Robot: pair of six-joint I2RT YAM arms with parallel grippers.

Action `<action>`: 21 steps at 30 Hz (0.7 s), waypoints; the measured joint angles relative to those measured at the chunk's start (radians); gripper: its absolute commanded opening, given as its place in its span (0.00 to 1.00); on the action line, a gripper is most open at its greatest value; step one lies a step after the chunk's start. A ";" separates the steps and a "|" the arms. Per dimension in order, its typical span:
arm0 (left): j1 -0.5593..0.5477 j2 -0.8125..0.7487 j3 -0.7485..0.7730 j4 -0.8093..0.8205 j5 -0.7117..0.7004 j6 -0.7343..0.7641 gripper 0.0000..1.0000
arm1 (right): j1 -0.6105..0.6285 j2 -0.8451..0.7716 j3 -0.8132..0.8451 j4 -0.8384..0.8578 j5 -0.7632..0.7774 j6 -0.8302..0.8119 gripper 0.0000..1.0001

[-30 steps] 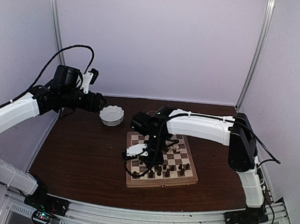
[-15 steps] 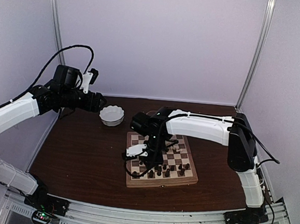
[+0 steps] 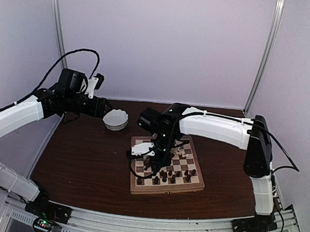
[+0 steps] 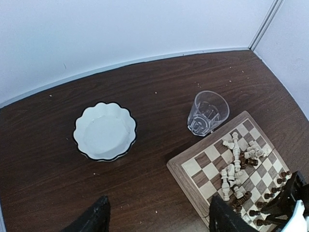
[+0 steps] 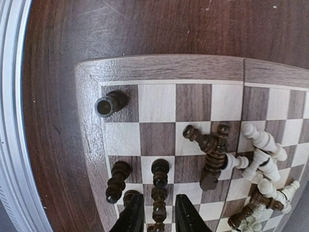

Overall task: Set up the chess pieces on the board
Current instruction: Place the pawn at f7, then pick up the pawn from the chessboard.

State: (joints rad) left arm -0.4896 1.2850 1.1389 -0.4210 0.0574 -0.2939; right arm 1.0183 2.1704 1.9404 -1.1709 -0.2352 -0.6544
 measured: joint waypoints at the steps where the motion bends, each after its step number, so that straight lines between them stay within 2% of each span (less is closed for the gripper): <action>1: 0.000 0.006 0.000 0.000 0.005 -0.002 0.63 | -0.003 -0.013 0.000 0.000 0.001 0.003 0.27; 6: 0.000 0.068 0.003 -0.002 0.066 -0.011 0.57 | -0.029 -0.146 -0.033 0.020 0.003 0.007 0.29; 12: -0.013 0.190 0.050 -0.037 0.160 -0.023 0.55 | -0.134 -0.397 -0.228 0.097 0.003 0.015 0.32; 16: -0.089 0.264 0.105 -0.086 0.173 -0.022 0.54 | -0.287 -0.586 -0.451 0.196 -0.046 0.047 0.37; 21: -0.251 0.349 0.181 -0.141 0.170 -0.019 0.54 | -0.519 -0.803 -0.723 0.346 -0.165 0.113 0.45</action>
State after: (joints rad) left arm -0.7403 1.6344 1.3197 -0.5617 0.2276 -0.3130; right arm 0.4992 1.3678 1.2179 -0.8246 -0.4004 -0.5419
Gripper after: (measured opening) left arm 0.539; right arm 0.401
